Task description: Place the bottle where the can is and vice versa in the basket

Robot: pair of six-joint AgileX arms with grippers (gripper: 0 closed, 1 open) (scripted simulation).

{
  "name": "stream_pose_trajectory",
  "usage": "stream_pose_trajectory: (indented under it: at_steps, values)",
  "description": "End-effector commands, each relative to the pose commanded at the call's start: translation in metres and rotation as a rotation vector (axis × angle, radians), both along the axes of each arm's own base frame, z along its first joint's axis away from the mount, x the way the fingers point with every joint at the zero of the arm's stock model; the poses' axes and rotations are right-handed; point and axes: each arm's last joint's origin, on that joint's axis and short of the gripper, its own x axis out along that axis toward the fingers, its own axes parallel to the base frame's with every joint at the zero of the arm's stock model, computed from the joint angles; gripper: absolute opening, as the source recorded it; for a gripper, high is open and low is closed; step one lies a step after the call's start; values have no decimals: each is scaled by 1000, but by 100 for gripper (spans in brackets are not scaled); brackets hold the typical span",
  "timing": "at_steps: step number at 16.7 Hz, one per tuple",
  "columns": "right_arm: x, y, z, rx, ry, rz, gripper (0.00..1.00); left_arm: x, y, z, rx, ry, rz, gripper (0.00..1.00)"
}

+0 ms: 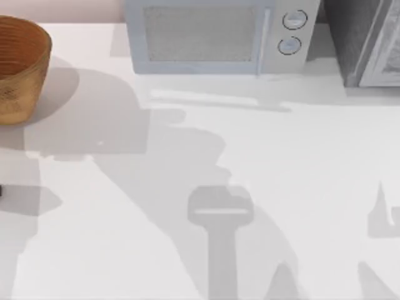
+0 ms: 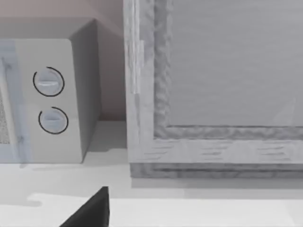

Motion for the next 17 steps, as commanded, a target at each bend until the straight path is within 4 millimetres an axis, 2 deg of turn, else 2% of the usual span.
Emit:
stream_pose_trajectory:
  at_steps: [3, 6, 9, 11, 14, 17]
  values:
    - [0, 0, 0, 0, 0, 0, 100, -72, -25, 35, 59, -210, 12, 0]
    - [0, 0, 0, 0, 0, 0, 100, -150, -48, 39, 99, -420, 22, 0]
    - [0, 0, 0, 0, 0, 0, 100, -216, -65, 12, 115, -604, 27, 0]
    - [0, 0, 0, 0, 0, 0, 100, -246, -72, -17, 114, -708, 29, 0]
    - [0, 0, 0, 0, 0, 0, 100, -273, -78, -63, 101, -829, 31, 0]
    - [0, 0, 0, 0, 0, 0, 100, -282, -80, -101, 80, -912, 35, 0]
